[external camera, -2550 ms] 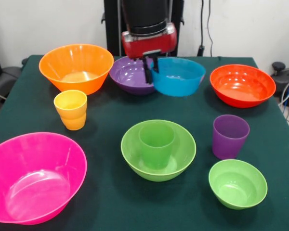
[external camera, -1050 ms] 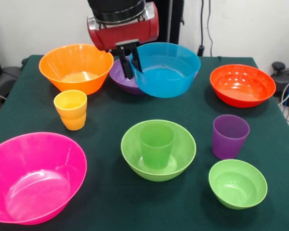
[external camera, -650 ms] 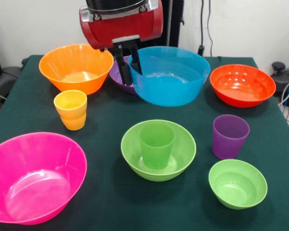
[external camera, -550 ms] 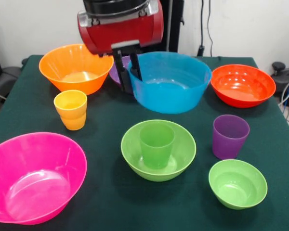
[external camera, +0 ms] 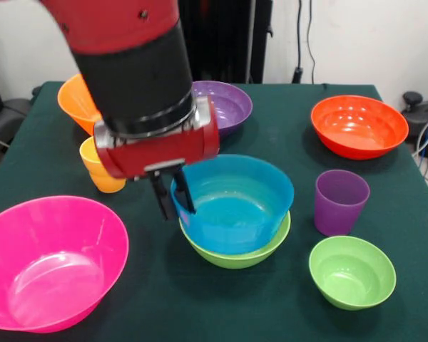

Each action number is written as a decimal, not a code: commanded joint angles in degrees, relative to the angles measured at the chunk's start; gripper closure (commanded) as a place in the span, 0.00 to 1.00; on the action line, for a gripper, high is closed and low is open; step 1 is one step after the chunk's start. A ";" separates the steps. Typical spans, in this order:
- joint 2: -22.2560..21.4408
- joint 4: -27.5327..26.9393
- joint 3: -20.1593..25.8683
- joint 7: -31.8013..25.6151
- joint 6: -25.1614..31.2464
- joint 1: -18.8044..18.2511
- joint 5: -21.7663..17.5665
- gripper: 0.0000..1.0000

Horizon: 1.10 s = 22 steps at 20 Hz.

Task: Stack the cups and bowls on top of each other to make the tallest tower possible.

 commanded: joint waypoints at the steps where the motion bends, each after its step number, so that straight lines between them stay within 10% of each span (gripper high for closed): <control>1: 4.12 -8.21 0.66 -22.11 12.01 2.01 -4.17 1.00; 12: -4.70 4.19 -2.06 -16.27 13.22 -0.30 -0.96 1.00; 22: -6.01 16.80 -1.93 -13.68 2.39 -4.16 -1.33 1.00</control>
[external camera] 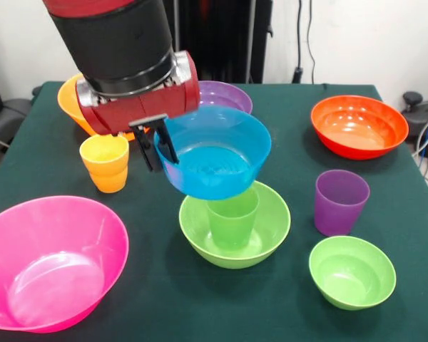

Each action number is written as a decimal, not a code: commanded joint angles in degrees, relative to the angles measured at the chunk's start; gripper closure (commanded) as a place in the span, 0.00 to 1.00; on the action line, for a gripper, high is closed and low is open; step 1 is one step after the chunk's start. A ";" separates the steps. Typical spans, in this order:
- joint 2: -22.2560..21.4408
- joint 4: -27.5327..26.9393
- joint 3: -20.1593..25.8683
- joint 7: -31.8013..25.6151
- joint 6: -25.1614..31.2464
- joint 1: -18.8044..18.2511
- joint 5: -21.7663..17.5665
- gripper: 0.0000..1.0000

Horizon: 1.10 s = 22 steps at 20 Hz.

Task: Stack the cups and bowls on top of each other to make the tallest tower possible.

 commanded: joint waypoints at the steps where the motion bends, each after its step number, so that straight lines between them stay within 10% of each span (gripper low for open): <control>1: -2.46 14.27 -1.65 -9.52 -6.84 -2.33 -1.55 1.00; 22: -5.16 27.58 -2.51 -1.95 -21.30 -3.35 -2.32 1.00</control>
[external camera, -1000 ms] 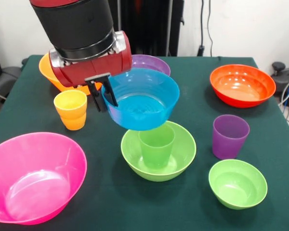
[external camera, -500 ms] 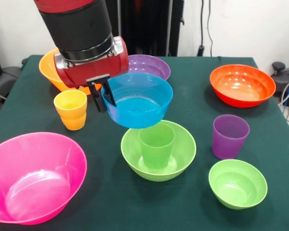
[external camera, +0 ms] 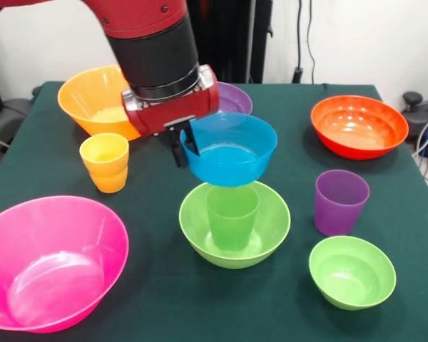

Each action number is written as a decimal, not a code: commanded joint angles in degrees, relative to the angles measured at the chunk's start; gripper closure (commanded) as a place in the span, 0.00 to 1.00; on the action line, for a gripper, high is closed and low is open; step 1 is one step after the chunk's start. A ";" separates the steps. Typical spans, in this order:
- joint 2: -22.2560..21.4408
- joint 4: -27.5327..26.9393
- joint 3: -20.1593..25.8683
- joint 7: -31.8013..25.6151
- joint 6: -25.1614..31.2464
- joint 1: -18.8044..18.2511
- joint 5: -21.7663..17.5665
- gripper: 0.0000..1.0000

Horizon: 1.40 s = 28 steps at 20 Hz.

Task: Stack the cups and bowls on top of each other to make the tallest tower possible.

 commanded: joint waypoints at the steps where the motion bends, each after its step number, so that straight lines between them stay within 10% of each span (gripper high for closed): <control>1: -0.47 3.89 -2.18 -2.14 -1.38 2.28 -2.33 1.00; 13: 4.58 -6.36 -2.65 -6.07 1.95 5.34 -4.74 1.00; 28: 4.51 -5.74 -3.81 -8.99 0.51 4.75 -8.17 1.00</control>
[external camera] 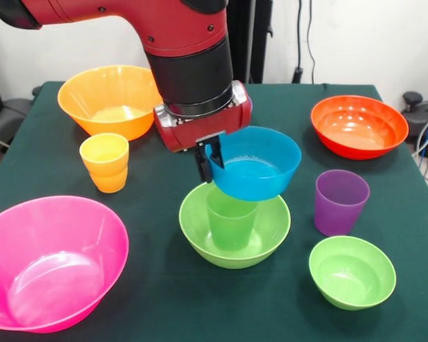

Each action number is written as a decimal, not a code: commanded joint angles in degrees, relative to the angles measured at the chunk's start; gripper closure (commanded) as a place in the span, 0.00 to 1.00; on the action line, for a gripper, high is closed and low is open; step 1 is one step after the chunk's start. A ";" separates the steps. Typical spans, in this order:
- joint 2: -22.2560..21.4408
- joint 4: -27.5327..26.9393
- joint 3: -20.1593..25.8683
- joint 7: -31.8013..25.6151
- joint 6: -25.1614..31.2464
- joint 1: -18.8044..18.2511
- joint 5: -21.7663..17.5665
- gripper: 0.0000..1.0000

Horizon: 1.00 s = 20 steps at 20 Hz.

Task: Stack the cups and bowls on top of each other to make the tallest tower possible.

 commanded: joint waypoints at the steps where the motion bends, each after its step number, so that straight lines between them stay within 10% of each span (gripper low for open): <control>1: 2.58 -3.15 -3.31 -9.51 1.01 0.98 -5.69 1.00; 20: 6.18 -6.13 -2.02 -11.09 0.29 -0.06 -6.27 1.00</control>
